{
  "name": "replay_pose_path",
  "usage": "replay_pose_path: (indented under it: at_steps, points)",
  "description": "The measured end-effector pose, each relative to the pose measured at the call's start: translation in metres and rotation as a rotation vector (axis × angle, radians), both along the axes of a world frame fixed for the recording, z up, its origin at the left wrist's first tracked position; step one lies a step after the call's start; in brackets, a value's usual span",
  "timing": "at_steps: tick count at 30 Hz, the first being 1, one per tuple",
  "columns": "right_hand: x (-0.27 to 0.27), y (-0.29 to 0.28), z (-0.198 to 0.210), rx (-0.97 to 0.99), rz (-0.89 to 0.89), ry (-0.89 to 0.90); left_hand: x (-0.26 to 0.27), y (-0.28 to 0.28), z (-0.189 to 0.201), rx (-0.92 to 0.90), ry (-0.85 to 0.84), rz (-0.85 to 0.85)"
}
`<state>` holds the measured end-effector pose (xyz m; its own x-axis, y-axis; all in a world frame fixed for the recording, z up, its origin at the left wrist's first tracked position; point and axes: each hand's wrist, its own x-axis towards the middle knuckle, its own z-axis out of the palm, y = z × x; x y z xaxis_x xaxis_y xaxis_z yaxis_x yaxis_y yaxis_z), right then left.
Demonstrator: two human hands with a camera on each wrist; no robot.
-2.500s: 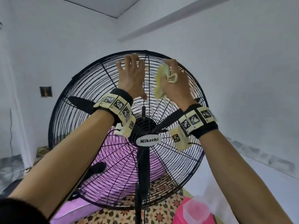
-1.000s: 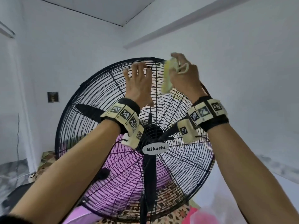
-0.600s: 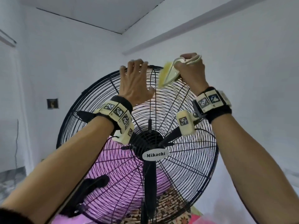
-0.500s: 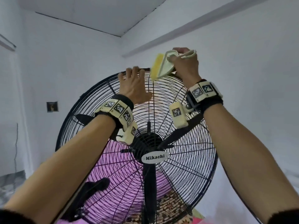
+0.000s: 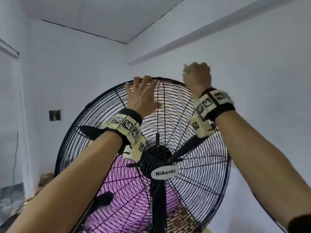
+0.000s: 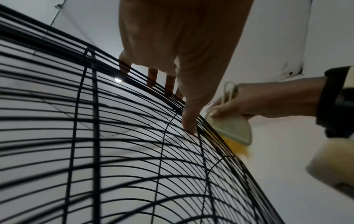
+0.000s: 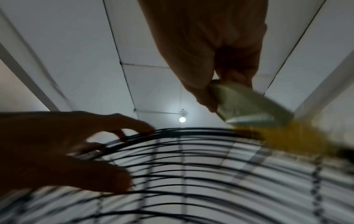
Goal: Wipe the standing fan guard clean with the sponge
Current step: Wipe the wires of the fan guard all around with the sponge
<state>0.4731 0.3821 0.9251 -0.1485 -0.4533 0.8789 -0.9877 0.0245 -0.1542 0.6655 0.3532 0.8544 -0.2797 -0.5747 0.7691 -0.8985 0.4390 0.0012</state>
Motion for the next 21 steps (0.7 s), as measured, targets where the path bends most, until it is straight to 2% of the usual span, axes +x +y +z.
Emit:
replay_pose_path:
  at_steps: [2,4,6,9,12,14,17,19,21]
  points:
    - [0.027,-0.003,-0.001,-0.095,0.155,-0.010,0.002,-0.002,-0.001,0.002,0.015,0.003]
    - [0.036,-0.004,0.003,-0.106,0.323,-0.121,0.006,-0.005,-0.002,-0.006,0.042,-0.007]
    - [0.027,-0.001,0.006,-0.083,0.384,-0.262,0.010,-0.007,-0.004,-0.016,0.058,-0.023]
    - [0.001,0.004,0.006,-0.053,0.200,-0.326,0.010,-0.004,-0.004,-0.017,0.048,-0.050]
    - [-0.009,0.013,0.002,-0.031,-0.052,-0.210,0.008,0.000,-0.002,-0.010,0.042,-0.053]
    - [0.004,0.010,-0.004,-0.028,-0.087,-0.104,0.007,0.002,-0.002,-0.011,0.040,-0.040]
    - [0.036,0.003,-0.006,-0.041,0.044,-0.040,0.007,0.002,-0.003,-0.019,0.041,-0.028]
    - [0.049,0.002,-0.001,-0.078,0.239,-0.162,0.009,0.001,-0.004,-0.024,0.042,-0.020]
    - [0.048,0.002,0.005,-0.100,0.317,-0.252,0.010,0.001,-0.004,-0.022,0.045,-0.023]
